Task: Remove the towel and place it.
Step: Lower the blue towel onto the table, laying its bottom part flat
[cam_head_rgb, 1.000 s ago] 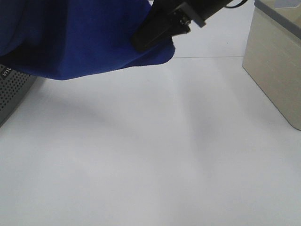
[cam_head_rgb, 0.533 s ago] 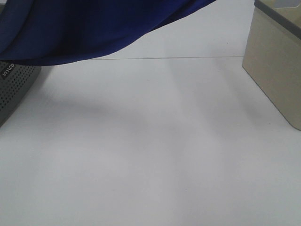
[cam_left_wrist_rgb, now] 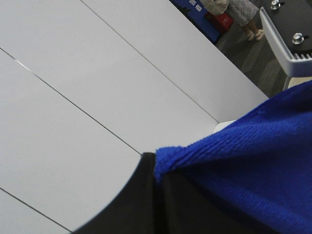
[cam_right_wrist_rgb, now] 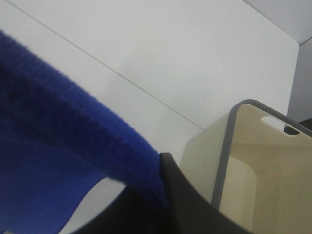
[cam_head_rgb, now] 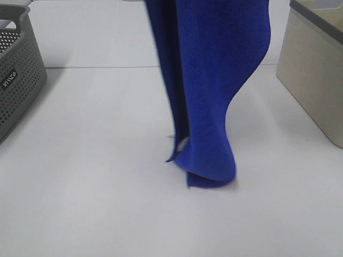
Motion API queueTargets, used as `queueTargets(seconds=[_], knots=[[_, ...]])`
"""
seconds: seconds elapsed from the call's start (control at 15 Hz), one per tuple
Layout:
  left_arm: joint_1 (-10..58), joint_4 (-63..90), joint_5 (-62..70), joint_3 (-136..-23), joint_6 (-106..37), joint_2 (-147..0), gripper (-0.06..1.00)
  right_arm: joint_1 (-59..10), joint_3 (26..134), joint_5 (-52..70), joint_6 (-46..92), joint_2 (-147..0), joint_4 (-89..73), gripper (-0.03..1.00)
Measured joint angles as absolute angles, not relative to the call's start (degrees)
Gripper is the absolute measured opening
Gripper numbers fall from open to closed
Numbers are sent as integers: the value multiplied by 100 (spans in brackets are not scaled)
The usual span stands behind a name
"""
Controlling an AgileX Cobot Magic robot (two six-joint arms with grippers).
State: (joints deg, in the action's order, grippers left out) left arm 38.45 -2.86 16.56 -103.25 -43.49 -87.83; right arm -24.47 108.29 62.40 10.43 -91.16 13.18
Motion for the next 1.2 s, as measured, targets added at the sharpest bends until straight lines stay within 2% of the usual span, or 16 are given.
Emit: queueTargets(seconds=[0.53, 0.93, 1.2], knots=[[3845, -963, 584, -10325, -4349, -9282, 0, -2447, 11058, 5655, 705, -9116, 3008, 2], [3346, -1020, 57, -10325, -4349, -9282, 0, -2447, 11459, 5208, 693, -9116, 2899, 2], [3283, -980, 40, -10325, -4343, -9288, 0, -2447, 11459, 4721, 693, -9116, 2573, 2]])
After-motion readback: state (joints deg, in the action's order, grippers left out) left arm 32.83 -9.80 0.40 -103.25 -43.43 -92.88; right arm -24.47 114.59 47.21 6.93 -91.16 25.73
